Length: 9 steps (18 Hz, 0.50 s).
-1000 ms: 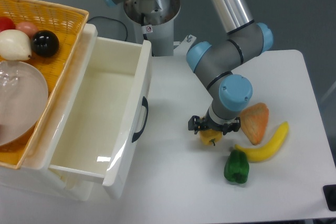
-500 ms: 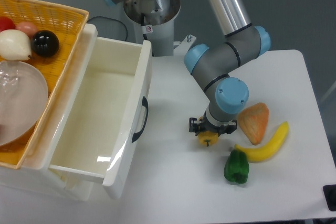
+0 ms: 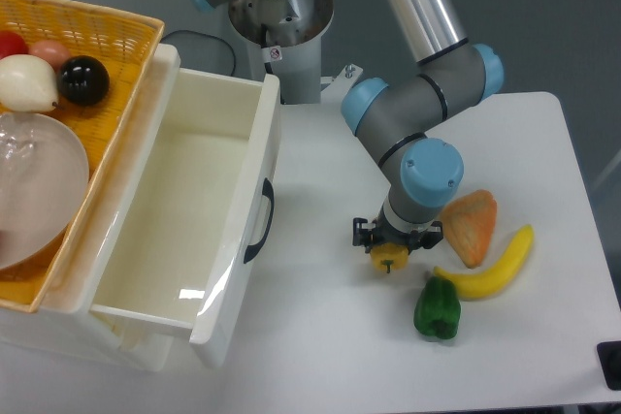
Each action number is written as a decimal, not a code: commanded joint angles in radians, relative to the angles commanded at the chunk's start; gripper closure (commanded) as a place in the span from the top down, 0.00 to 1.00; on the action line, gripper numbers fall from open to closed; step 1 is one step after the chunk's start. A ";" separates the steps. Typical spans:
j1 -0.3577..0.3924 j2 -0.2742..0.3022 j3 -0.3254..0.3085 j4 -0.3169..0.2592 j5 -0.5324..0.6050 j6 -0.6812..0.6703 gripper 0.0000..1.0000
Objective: Pick up the yellow pepper
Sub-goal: 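Lift the yellow pepper up off the table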
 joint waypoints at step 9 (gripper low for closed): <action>-0.012 0.143 0.028 -0.015 -0.015 0.397 0.07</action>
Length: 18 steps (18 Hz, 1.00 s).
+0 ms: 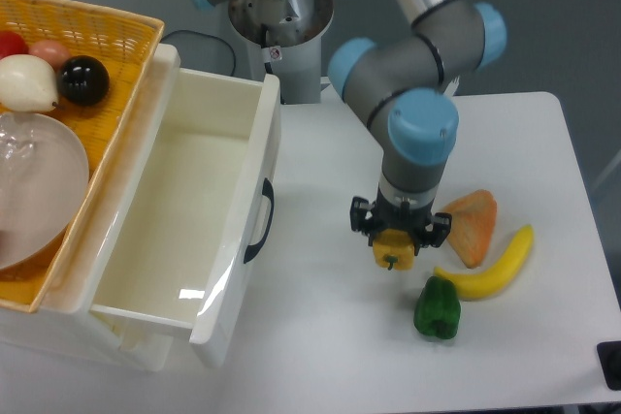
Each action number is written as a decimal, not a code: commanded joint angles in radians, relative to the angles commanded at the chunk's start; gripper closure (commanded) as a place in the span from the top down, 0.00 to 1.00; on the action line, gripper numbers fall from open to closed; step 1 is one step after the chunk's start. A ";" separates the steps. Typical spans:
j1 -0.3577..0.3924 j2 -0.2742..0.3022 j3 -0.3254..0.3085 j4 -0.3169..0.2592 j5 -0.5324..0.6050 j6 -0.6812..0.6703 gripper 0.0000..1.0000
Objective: Pick up the yellow pepper
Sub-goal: 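Lift the yellow pepper up off the table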
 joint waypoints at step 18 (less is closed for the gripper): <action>-0.064 0.081 -0.049 -0.112 0.136 0.566 0.07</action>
